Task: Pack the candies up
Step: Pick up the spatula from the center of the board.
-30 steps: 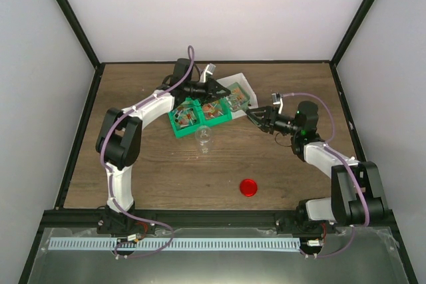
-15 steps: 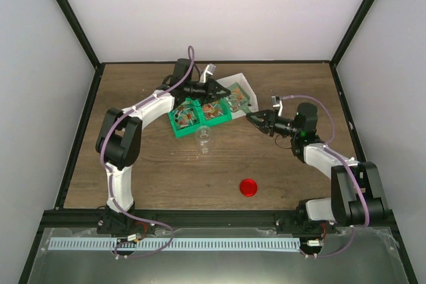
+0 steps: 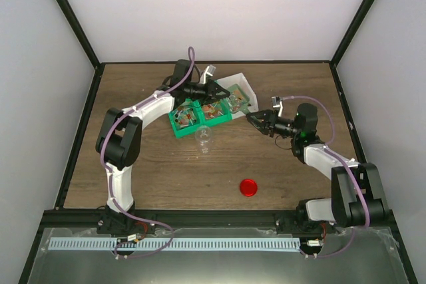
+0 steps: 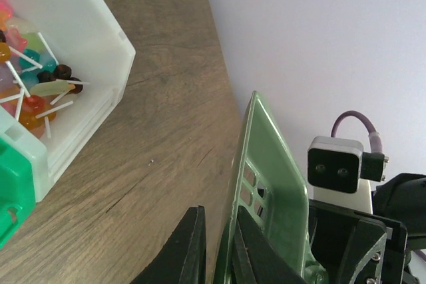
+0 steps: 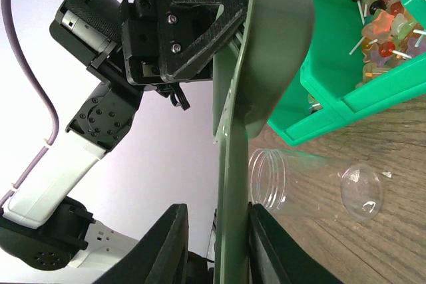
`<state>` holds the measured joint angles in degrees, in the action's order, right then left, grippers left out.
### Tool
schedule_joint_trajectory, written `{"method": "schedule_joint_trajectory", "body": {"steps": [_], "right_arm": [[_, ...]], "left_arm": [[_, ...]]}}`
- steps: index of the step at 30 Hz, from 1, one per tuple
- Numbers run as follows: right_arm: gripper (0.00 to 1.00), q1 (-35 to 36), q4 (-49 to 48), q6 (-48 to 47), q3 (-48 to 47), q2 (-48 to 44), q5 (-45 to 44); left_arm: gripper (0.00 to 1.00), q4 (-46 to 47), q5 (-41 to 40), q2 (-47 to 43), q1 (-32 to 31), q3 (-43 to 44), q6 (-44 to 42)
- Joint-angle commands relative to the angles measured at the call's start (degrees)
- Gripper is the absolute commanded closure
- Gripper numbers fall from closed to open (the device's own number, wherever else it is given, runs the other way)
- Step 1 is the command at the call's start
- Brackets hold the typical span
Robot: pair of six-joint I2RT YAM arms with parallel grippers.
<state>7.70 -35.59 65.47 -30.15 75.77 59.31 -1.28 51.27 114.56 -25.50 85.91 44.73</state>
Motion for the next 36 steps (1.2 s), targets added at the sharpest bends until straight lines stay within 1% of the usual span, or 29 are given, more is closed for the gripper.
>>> {"method": "schedule_joint_trajectory", "body": {"steps": [1,7,11,14,20,24,27,30,36], "right_arm": [[0.73,0.3,-1.5,-0.3,-1.5,-0.4,-0.4],[0.73,0.3,-1.8,-0.3,-2.9,1.0,-0.5],[0.75,0.3,-2.2,-0.1,-3.4,1.7,-0.6],[0.82,0.3,-2.3,0.0,-3.4,2.0,-0.7],[0.99,0.3,-2.0,-0.1,-3.3,1.9,-0.6],[0.99,0.3,-2.0,0.0,-3.1,1.7,-0.4],[0.99,0.4,-1.9,1.4,-2.8,1.4,-1.1],[0.99,0.3,-3.4,4.2,-2.5,1.5,-1.3],[0.99,0.3,-4.0,4.9,-3.1,2.0,0.5]], "left_arm": [[0.96,0.6,0.8,-2.1,0.0,-1.3,-1.2],[0.96,0.5,1.0,-2.6,0.0,-1.6,-1.3],[0.96,0.5,1.0,-2.7,0.1,-1.6,-1.5],[0.96,0.4,1.2,-2.8,0.0,-1.6,-1.5],[0.96,0.3,1.0,-2.9,0.0,-1.8,-1.6],[0.96,0.4,1.0,-2.7,0.0,-1.8,-1.6],[0.91,0.7,0.5,-2.6,0.0,-1.6,-1.3],[0.88,1.1,0.3,-2.5,0.1,-1.2,-0.9],[0.89,0.9,0.5,-1.5,0.3,0.0,-0.4]]}}
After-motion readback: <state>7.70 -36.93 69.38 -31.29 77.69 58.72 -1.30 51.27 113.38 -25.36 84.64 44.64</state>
